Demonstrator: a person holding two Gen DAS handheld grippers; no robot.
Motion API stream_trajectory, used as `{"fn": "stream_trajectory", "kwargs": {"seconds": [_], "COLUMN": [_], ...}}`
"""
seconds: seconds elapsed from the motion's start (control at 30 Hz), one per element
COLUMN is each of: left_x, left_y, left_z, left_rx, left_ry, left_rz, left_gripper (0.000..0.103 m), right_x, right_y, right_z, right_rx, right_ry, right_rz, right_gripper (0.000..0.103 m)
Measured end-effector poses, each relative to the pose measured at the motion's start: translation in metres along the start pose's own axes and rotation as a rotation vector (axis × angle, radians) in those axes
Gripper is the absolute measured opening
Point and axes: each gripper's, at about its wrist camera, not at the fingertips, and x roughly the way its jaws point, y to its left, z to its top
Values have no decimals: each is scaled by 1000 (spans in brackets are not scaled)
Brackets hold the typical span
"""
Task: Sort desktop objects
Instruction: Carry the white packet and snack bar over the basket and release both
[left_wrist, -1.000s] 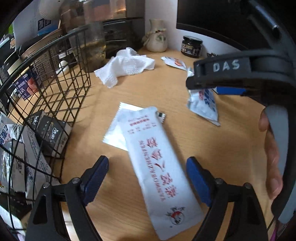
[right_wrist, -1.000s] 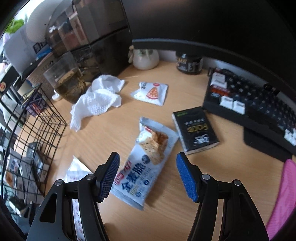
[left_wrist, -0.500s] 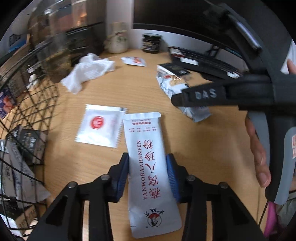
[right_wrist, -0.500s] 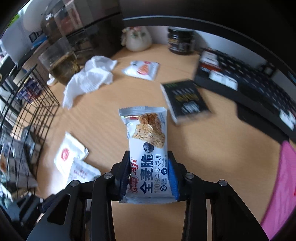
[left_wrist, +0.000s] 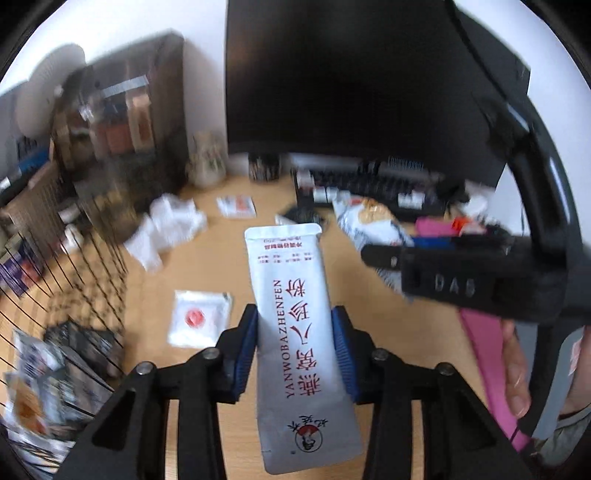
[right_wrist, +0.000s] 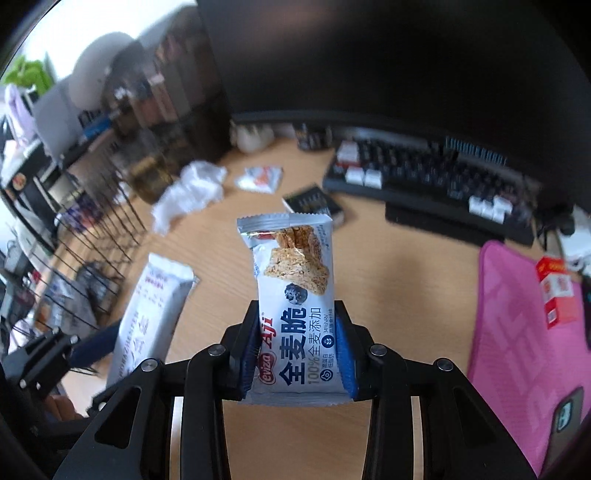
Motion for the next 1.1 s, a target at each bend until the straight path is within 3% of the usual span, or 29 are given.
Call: {"fn": "stream_trajectory", "kwargs": {"seconds": [0.2,0.33,0.63,0.93,0.97,1.03,1.1], "left_x": [-59,-92,-115,-112,-114,-117,-123], "left_y": [46,96,215,240,241,242,242], "left_z": [28,28,-24,-48,-48,-47,-46], "left_rx": [-51,-99,-258,-303,-319,-336,-354], "left_ry": [-131,-173,-103,-76,-95,-136,-172], "left_rz": [74,174,400,416,395,336,357], "left_gripper": [44,44,44,45,46,73,79], "right_x": [-32,-38,-7,18,19,20,20], "right_y": [64,129,260,299,297,296,292], "right_z": [31,45,46,24,26,26,30], "right_rx": [-92,-182,-344,-386,-385,-390,-382], "right_ry": [-86,-103,-43,8,8,-2,-13], "right_rz": [71,170,341,383,383,380,382], "right_gripper": [37,37,37,37,37,41,49]}}
